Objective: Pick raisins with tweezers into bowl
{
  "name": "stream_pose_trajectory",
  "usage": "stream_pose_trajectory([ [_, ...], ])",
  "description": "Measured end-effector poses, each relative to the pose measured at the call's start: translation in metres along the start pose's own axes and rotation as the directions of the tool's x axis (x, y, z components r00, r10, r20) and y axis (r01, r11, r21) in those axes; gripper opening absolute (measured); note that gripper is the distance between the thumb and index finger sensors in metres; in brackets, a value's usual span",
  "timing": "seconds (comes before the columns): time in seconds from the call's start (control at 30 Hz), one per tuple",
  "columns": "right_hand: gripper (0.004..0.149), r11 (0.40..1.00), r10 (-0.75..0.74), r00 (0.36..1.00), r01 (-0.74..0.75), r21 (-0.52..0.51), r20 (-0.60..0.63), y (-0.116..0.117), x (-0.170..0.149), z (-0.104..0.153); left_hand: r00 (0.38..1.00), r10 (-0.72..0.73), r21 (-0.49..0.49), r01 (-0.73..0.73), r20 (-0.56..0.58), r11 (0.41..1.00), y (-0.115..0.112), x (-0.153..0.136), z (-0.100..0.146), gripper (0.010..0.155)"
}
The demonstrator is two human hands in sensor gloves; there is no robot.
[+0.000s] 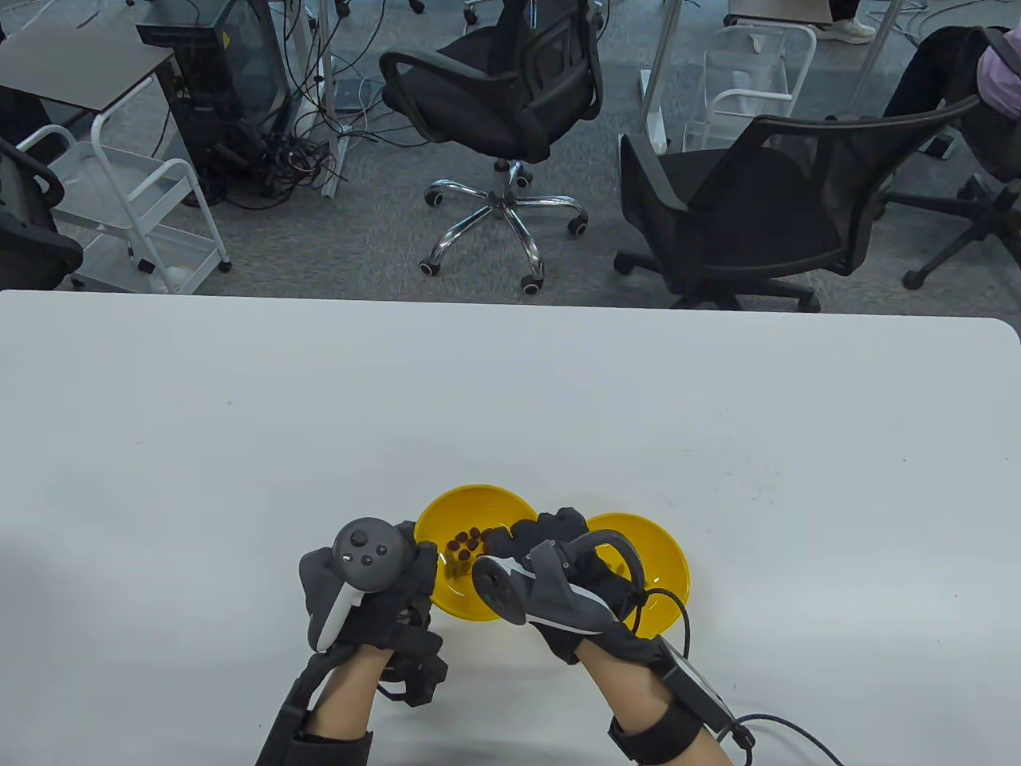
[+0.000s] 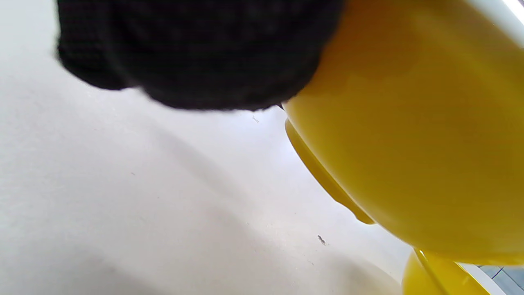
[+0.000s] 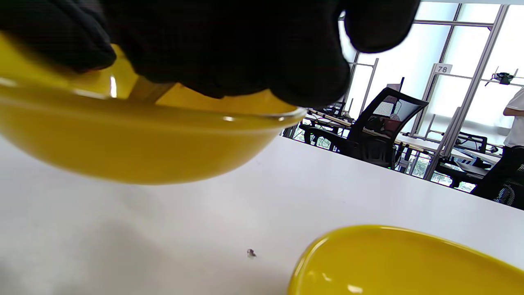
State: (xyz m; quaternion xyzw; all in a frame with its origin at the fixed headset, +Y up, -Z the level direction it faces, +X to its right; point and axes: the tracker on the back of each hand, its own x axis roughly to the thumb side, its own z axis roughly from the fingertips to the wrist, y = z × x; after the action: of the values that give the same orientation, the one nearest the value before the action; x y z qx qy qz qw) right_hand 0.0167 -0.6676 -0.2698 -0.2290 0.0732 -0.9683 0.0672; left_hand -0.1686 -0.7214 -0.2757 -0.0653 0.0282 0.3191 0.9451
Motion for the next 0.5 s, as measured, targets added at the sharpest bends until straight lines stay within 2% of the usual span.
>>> stream_pose_trajectory([
  [0.3,0.047,0.999,0.023,1.0,-0.023,-0.034,-0.001,-0.001,0.0,0.002,1.0,0.001,0.001,-0.001,0.001,1.0,0.0,0.0,0.0,0.052],
  [0.5,0.047,0.998,-0.011,1.0,0.01,-0.059,-0.02,-0.005,-0.012,0.011,1.0,-0.003,0.004,0.003,-0.002,1.0,0.0,0.0,0.0,0.052],
])
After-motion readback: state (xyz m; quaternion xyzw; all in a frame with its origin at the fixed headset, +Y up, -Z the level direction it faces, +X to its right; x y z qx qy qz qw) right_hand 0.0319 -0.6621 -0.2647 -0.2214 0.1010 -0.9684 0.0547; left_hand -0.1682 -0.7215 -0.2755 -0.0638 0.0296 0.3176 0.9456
